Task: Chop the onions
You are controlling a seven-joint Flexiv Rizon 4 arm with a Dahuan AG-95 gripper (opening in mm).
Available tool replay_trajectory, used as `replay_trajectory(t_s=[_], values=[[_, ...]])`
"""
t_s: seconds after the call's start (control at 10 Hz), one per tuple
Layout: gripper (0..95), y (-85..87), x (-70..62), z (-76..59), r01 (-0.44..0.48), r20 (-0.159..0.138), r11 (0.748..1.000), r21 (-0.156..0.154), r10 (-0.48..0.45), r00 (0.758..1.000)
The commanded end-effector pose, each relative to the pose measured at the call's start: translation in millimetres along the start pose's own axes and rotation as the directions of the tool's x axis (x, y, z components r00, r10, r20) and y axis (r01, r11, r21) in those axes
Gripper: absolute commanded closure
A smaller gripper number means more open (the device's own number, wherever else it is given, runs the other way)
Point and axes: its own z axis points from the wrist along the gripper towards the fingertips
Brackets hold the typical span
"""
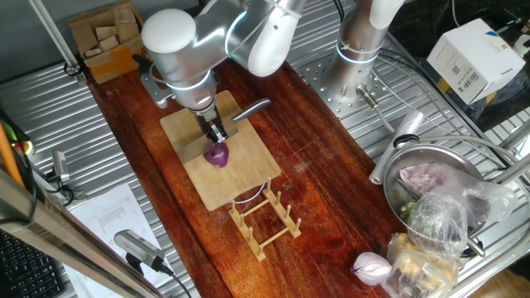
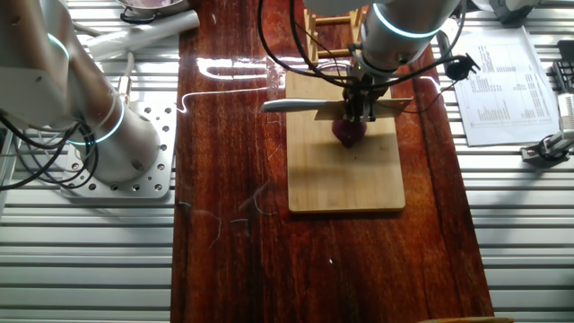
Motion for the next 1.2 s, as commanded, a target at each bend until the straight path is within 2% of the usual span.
replay_trajectory(t_s=[0.1, 0.3, 0.4, 0.9, 1.1, 1.2], values=[[95.0, 2.5, -4.5, 10.8, -0.003, -0.004, 1.0, 0.007, 0.003, 1.0], [95.0, 0.1, -7.8, 24.8, 0.011, -0.008, 1.0, 0.012, -0.011, 1.0], [95.0, 0.3, -7.5, 24.7, 0.013, -0.018, 1.0, 0.009, -0.013, 1.0], [95.0, 1.4, -8.5, 18.3, 0.007, -0.017, 1.0, 0.011, -0.006, 1.0], [57.0, 1.3, -7.4, 13.2, 0.017, -0.012, 1.0, 0.008, -0.017, 1.0], [57.0, 1.8, -7.0, 9.6, 0.016, -0.014, 1.0, 0.009, -0.015, 1.0]])
